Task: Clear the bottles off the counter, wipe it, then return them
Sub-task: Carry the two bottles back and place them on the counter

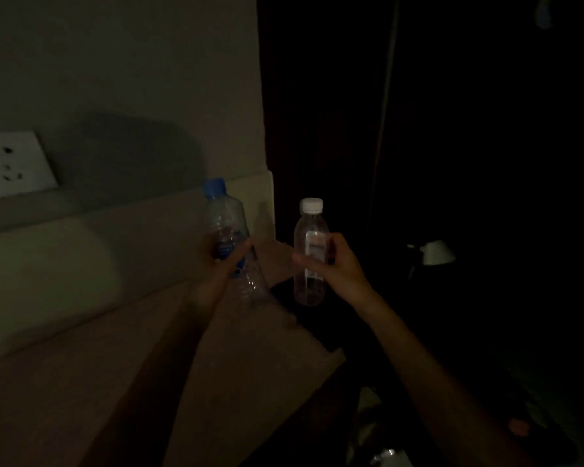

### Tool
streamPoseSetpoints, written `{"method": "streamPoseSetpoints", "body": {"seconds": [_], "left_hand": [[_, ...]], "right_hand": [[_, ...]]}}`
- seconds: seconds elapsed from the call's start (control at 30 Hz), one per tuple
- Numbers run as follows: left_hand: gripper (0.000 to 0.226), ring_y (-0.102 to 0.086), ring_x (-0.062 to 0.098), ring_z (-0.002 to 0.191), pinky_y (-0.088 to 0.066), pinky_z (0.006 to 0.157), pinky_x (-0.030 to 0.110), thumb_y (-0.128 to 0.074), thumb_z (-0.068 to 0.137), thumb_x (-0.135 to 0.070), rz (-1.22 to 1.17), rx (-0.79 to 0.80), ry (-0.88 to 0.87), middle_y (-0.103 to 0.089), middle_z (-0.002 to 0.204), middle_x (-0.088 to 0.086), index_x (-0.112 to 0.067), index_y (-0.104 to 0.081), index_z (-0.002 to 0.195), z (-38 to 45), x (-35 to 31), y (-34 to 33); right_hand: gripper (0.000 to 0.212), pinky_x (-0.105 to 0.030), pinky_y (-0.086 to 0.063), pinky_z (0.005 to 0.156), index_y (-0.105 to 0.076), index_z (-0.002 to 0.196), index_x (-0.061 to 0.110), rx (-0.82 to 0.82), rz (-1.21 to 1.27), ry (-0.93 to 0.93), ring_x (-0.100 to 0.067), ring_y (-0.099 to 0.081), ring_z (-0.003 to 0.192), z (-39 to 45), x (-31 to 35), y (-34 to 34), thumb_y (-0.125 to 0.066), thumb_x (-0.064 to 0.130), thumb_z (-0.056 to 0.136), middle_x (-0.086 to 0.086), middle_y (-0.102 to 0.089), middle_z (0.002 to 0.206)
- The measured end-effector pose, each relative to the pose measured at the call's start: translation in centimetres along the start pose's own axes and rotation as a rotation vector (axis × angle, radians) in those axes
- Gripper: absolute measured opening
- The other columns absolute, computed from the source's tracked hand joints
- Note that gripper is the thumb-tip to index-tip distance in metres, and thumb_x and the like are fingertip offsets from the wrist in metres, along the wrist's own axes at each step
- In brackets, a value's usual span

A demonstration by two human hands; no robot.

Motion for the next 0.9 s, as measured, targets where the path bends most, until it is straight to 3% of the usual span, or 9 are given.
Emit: {"method": "streamPoseSetpoints", "body": {"seconds": [0.1, 0.23, 0.33, 0.43, 0.53, 0.67, 0.73, 0.8, 0.9], "left_hand": [[0.043, -0.062, 0.007, 0.084, -0.051, 0.068, 0.018, -0.071, 0.086, -0.017, 0.099, -0.096, -0.110, -0.064, 0.109, 0.010, 0.000, -0.057, 0.122, 3.2, 1.4, 0.6], [0.036, -0.063, 0.002, 0.079, -0.052, 0.056, 0.012, -0.072, 0.085, -0.016, 0.126, -0.131, -0.134, -0.064, 0.100, 0.006, -0.005, -0.056, 0.115, 6.9, 3.3, -0.2], [0.030, -0.063, -0.008, 0.079, -0.055, 0.066, 0.015, -0.072, 0.084, -0.016, 0.184, -0.145, -0.167, -0.061, 0.096, -0.001, -0.016, -0.053, 0.107, 9.9, 4.6, -1.0], [0.049, -0.065, 0.014, 0.094, -0.058, 0.083, 0.038, -0.076, 0.078, -0.040, 0.243, -0.157, -0.128, -0.062, 0.106, 0.008, -0.013, -0.053, 0.111, 12.2, 6.4, -2.0], [0.072, -0.062, 0.024, 0.100, -0.056, 0.084, 0.048, -0.070, 0.067, -0.067, 0.311, -0.226, -0.091, -0.056, 0.110, 0.008, -0.014, -0.052, 0.113, 14.0, 8.0, -2.6], [0.057, -0.057, 0.029, 0.101, -0.053, 0.086, 0.049, -0.081, 0.075, -0.031, 0.384, -0.309, -0.138, -0.045, 0.109, 0.006, -0.001, -0.051, 0.113, 14.2, 7.0, -3.8], [0.053, -0.057, 0.028, 0.100, -0.054, 0.086, 0.045, -0.079, 0.077, -0.025, 0.396, -0.321, -0.168, -0.044, 0.111, 0.006, -0.001, -0.051, 0.115, 14.1, 6.5, -4.5], [0.055, -0.055, 0.022, 0.100, -0.053, 0.086, 0.037, -0.079, 0.077, -0.027, 0.409, -0.335, -0.189, -0.046, 0.115, 0.009, -0.002, -0.050, 0.117, 13.8, 6.2, -4.9], [0.060, -0.059, 0.022, 0.098, -0.055, 0.084, 0.041, -0.082, 0.071, -0.034, 0.416, -0.359, -0.150, -0.054, 0.114, 0.011, -0.007, -0.052, 0.116, 14.1, 6.9, -4.6]], "right_hand": [[0.048, -0.013, -0.053, 0.063, -0.053, 0.114, 0.014, 0.043, 0.004, 0.008, -0.011, -0.064, 0.094, 6.0, -1.8, -1.6, -0.081, 0.015, 0.076, 0.001, -0.063, 0.106], [0.056, -0.026, -0.051, 0.078, -0.054, 0.118, 0.009, 0.079, -0.080, 0.053, -0.018, -0.061, 0.100, 12.8, -4.3, -3.7, -0.084, 0.014, 0.072, -0.003, -0.061, 0.109], [0.057, -0.028, -0.053, 0.073, -0.055, 0.117, 0.011, 0.081, -0.125, 0.037, -0.024, -0.063, 0.104, 17.2, -5.9, -5.0, -0.086, 0.019, 0.069, -0.005, -0.063, 0.112], [0.070, -0.033, -0.057, 0.076, -0.062, 0.115, 0.013, 0.071, -0.198, 0.049, -0.022, -0.065, 0.102, 20.3, -7.2, -5.9, -0.089, 0.041, 0.057, -0.004, -0.065, 0.114], [0.058, -0.031, -0.053, 0.082, -0.061, 0.113, 0.013, 0.090, -0.222, 0.039, -0.023, -0.062, 0.105, 21.7, -8.2, -7.1, -0.089, 0.028, 0.064, -0.008, -0.061, 0.116], [0.045, -0.046, -0.052, 0.094, -0.058, 0.104, 0.031, 0.055, -0.177, 0.068, -0.026, -0.062, 0.108, 22.9, -10.5, -7.9, -0.085, 0.027, 0.068, -0.008, -0.062, 0.119], [0.041, -0.036, -0.054, 0.089, -0.059, 0.108, 0.034, 0.026, -0.133, 0.029, -0.018, -0.063, 0.104, 22.5, -11.1, -7.7, -0.081, 0.031, 0.074, -0.003, -0.063, 0.119], [0.043, -0.016, -0.049, 0.075, -0.058, 0.117, 0.022, 0.028, -0.092, 0.026, -0.013, -0.061, 0.098, 22.0, -10.6, -7.5, -0.078, 0.024, 0.079, -0.004, -0.062, 0.118], [0.053, -0.018, -0.047, 0.072, -0.055, 0.122, 0.019, 0.041, -0.044, 0.011, -0.015, -0.062, 0.099, 21.7, -10.5, -7.7, -0.081, 0.023, 0.076, -0.004, -0.062, 0.117]]}}
Point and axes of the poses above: each hand's wrist, its own z-axis towards the middle knuckle, its own y-axis out of the back of the hand, x = y × z, the point moved 7 cm from there along z, towards the middle knuckle
